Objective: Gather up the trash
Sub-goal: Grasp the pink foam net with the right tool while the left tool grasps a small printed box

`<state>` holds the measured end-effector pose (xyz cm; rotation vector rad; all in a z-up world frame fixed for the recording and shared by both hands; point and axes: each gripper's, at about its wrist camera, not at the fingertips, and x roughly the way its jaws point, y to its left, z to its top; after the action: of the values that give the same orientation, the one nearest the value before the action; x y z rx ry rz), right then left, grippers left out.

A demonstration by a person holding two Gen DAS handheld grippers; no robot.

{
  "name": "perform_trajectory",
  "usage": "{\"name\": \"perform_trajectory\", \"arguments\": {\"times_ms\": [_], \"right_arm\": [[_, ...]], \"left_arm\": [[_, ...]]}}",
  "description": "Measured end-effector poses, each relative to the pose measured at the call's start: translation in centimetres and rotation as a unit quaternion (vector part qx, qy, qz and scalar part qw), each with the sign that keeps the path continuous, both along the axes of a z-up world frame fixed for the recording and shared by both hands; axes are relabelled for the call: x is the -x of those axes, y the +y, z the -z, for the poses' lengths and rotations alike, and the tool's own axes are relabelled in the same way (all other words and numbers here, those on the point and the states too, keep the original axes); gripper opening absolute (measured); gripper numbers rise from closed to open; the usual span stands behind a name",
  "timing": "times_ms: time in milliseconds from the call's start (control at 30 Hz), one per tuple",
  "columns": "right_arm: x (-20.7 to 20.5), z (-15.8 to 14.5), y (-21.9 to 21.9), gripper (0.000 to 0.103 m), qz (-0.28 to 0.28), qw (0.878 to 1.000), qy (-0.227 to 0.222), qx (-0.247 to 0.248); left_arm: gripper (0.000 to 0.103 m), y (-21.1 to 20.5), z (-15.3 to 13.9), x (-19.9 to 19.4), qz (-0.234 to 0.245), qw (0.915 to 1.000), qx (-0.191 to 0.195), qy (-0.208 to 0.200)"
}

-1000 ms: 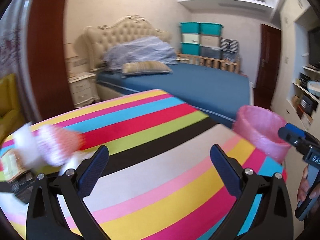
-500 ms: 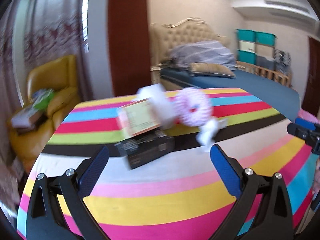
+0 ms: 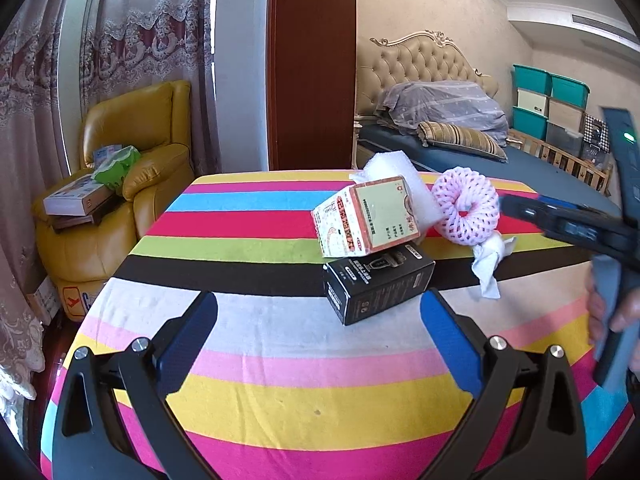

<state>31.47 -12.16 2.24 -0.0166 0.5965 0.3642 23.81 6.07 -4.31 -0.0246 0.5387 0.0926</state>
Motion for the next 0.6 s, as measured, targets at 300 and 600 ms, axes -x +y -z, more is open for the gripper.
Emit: {"name": "perform_trajectory", "arguments": {"times_ms": [300, 600], "right_arm": [[-3.0, 1.4, 1.3, 0.033, -0.012, 1.000, 0.026, 0.005], [-1.2, 0.7, 0.4, 0.022, -0.014, 1.000, -0.016, 0.005]], "left_arm": [[0.098, -1.5, -0.8, -2.0, 0.015, 0.9999, -0.001, 0.000], [0.098, -2.9, -1.6, -5.2, 0.005, 0.9996, 0.029, -0.003]]}}
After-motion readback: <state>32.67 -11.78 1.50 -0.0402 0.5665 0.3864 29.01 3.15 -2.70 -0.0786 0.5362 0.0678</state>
